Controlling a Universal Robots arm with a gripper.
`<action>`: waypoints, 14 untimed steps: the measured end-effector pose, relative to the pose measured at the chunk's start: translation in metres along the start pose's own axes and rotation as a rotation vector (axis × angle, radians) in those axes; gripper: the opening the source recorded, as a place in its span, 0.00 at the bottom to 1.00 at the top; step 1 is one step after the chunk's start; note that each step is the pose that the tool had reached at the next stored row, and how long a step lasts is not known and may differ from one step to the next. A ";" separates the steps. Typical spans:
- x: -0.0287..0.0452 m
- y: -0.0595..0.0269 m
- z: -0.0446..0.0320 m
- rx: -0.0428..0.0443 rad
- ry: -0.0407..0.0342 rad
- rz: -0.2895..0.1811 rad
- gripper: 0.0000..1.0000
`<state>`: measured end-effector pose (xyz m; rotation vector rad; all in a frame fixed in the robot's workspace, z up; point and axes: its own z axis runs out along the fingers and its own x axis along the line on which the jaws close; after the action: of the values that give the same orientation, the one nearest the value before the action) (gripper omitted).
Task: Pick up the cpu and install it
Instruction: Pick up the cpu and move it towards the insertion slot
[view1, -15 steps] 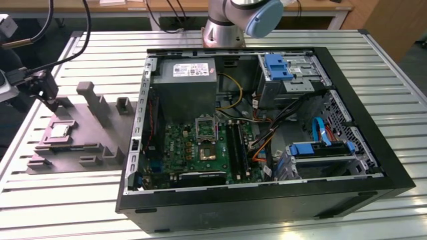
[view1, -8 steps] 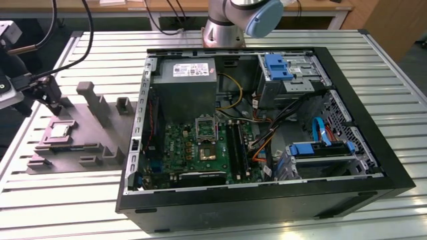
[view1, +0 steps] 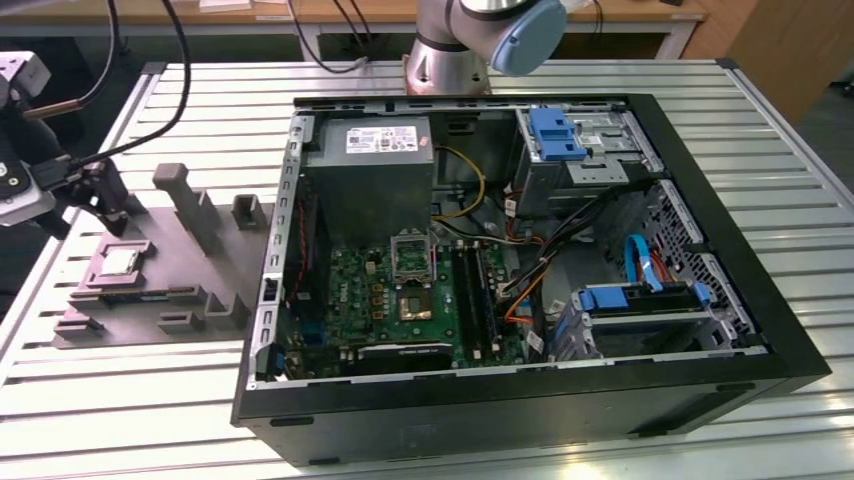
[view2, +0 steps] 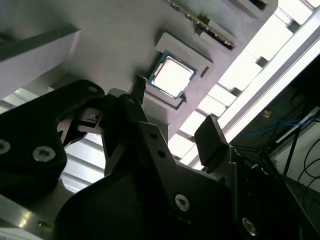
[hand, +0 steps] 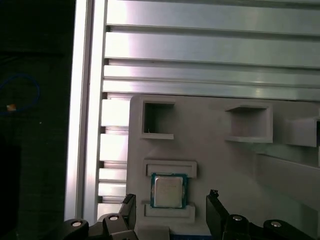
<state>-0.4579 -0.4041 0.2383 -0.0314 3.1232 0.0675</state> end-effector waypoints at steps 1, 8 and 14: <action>0.0001 -0.0001 0.0018 0.0000 0.0000 0.000 0.66; 0.0003 -0.0006 0.0145 0.0000 0.0000 0.001 0.66; 0.0005 -0.0011 0.0254 -0.0003 0.0000 0.001 0.66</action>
<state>-0.4580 -0.4041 0.2129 -0.0302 3.1233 0.0679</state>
